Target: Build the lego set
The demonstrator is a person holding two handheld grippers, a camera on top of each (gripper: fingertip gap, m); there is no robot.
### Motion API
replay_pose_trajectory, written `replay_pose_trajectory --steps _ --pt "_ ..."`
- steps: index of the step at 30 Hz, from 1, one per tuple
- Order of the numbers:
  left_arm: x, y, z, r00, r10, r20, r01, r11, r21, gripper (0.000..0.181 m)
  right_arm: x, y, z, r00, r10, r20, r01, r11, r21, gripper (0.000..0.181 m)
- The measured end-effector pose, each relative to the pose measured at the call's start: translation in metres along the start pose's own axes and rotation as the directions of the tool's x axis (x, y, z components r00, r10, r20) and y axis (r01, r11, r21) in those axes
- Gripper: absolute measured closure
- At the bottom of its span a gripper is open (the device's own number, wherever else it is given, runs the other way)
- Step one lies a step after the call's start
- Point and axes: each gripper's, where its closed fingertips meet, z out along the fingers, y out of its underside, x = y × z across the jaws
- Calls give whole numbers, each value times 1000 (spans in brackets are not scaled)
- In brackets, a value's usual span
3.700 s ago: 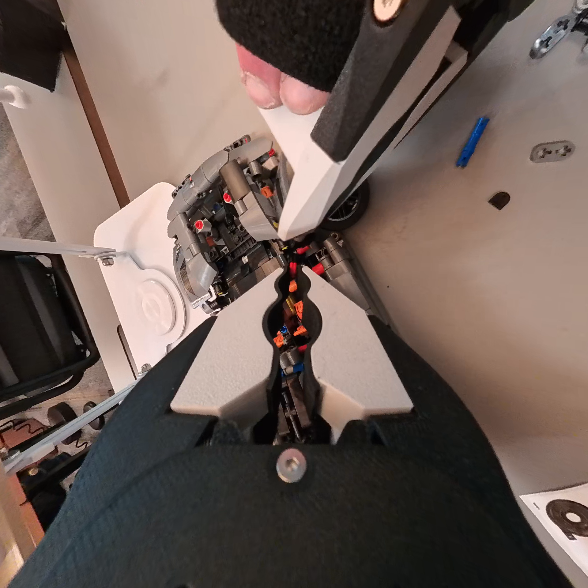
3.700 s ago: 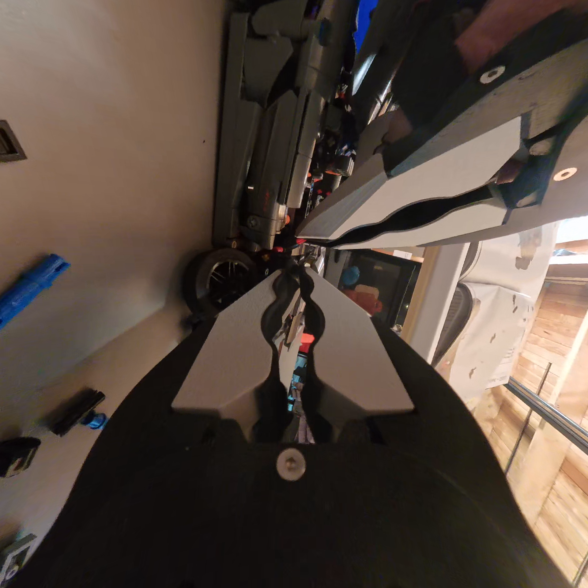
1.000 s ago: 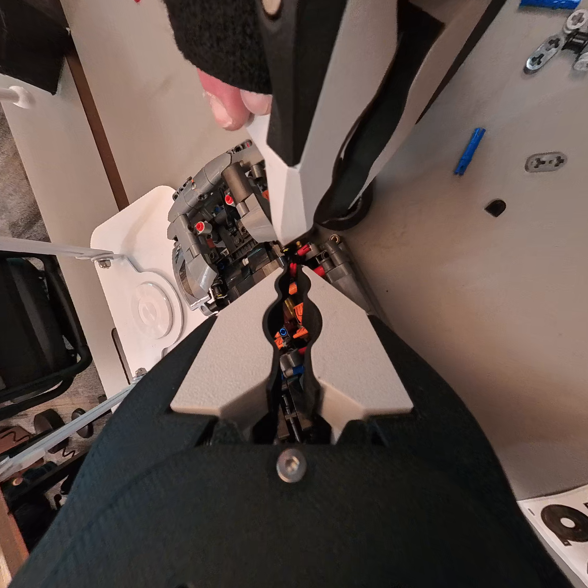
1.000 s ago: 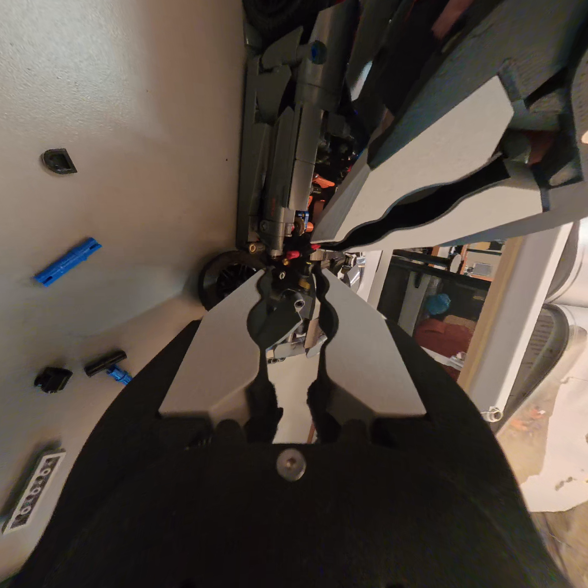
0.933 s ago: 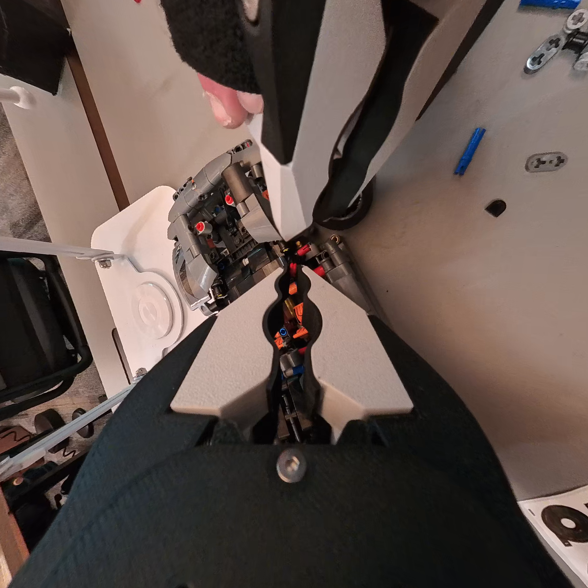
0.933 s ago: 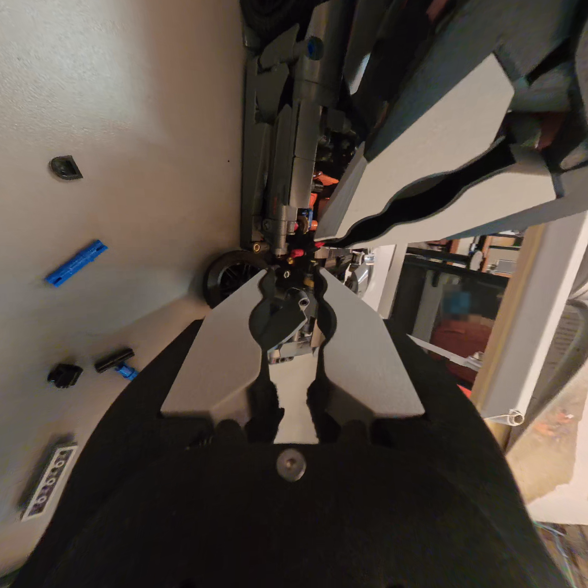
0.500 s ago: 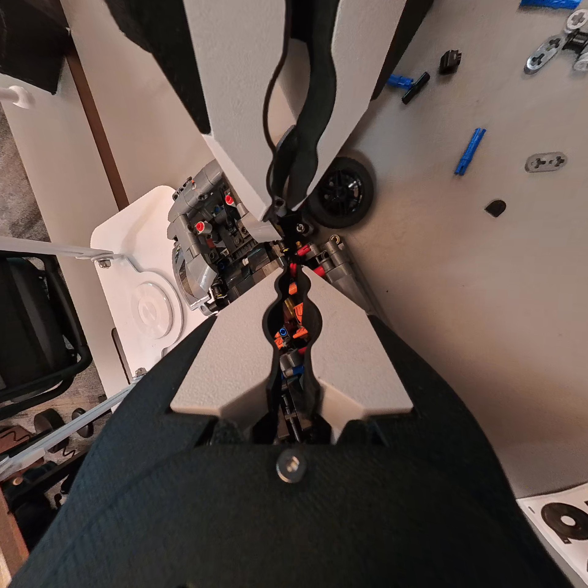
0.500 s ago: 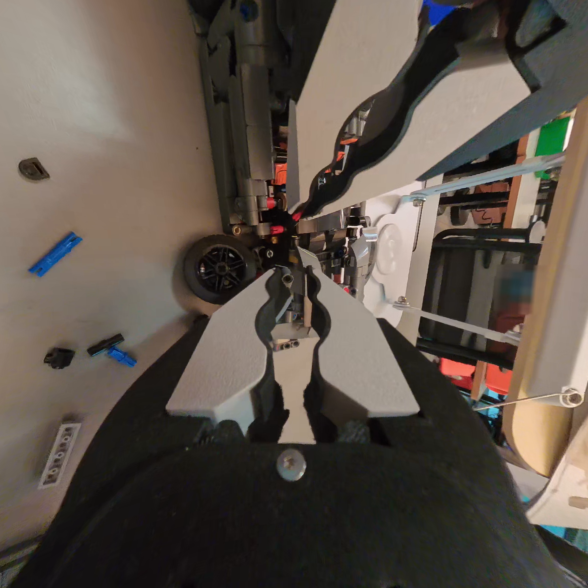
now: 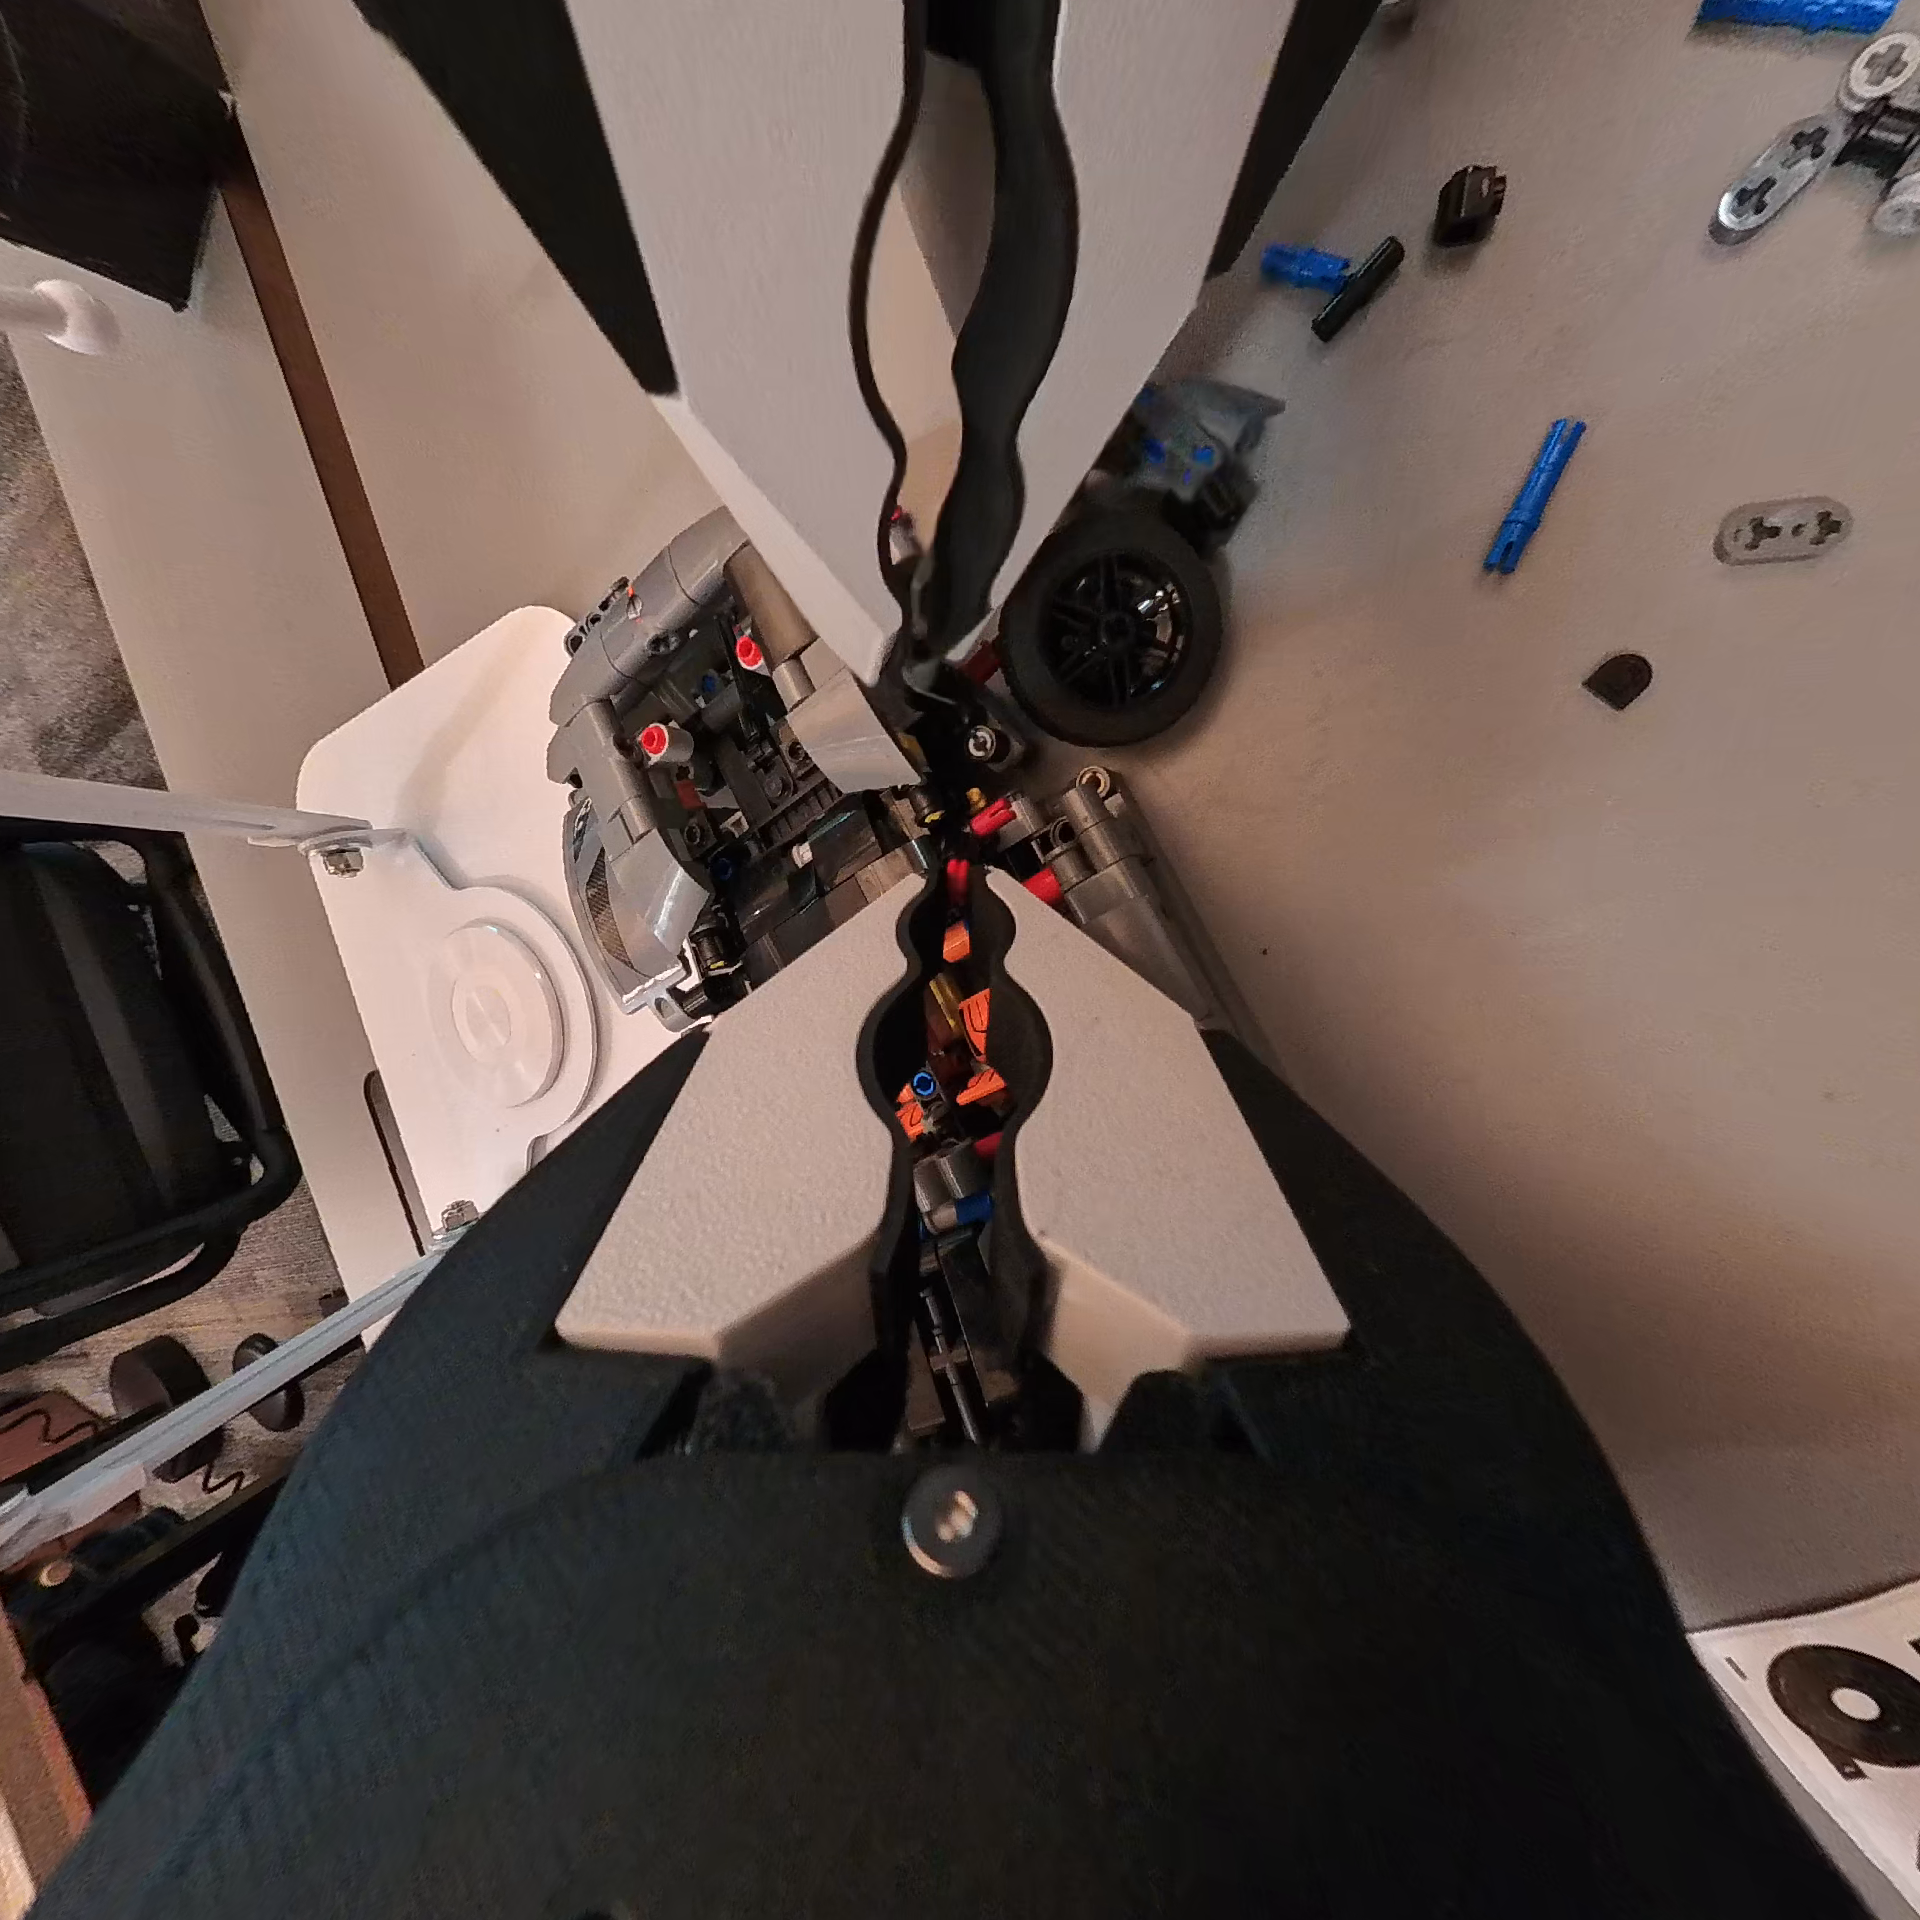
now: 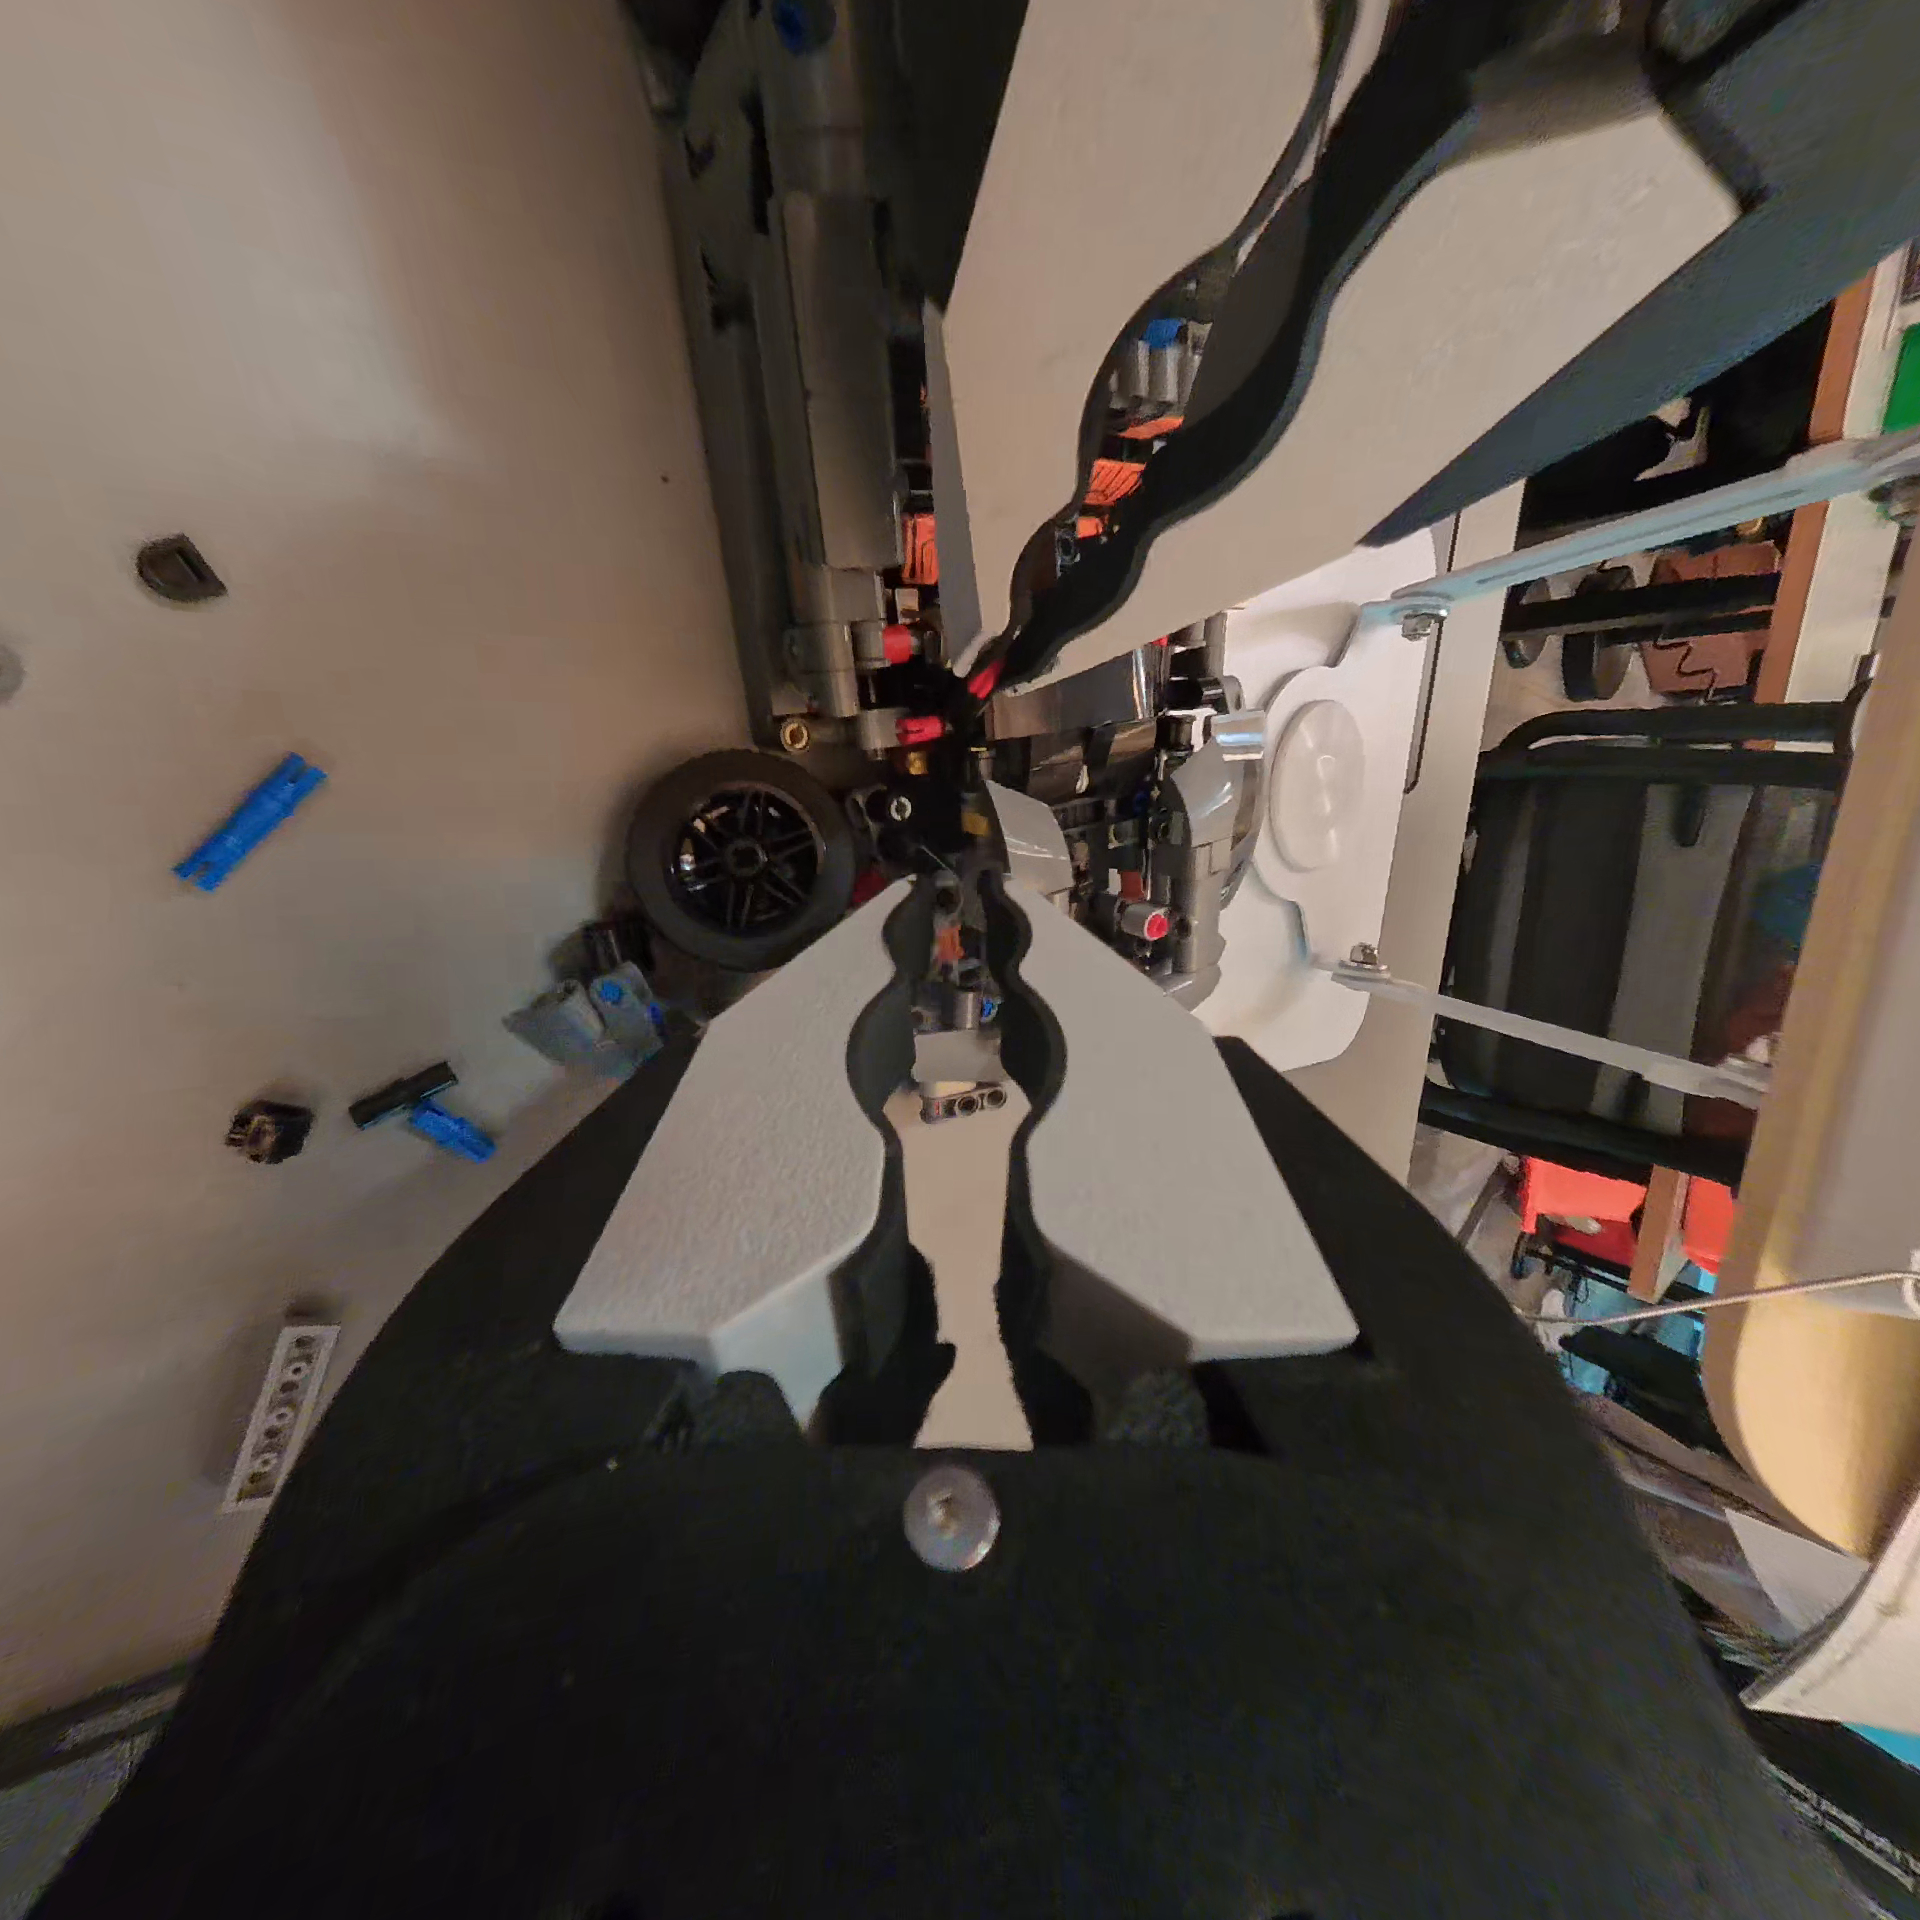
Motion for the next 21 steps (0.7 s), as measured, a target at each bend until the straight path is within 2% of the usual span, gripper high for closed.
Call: replay_pose_trajectory --steps 3,6,12,17,21 --pt "0 0 0 1000 1 1 -1 1000 -1 180 1 7 1 1000 12 8 -12 1000 -27 175" --pt "0 0 0 1000 -1 0 1 1000 1 180 -5 8 1 995 66 74 -64 998 -30 172" --pt "0 0 0 1000 0 1 0 1000 0 180 -1 16 1 990 110 87 -106 993 -54 171" --pt "0 0 0 1000 -1 0 1 1000 1 180 -8 24 -2 966 180 184 -167 982 -84 173" --pt "0 0 0 1000 -2 0 2 1000 1 180 -13 29 0 943 235 237 -215 971 -106 167"
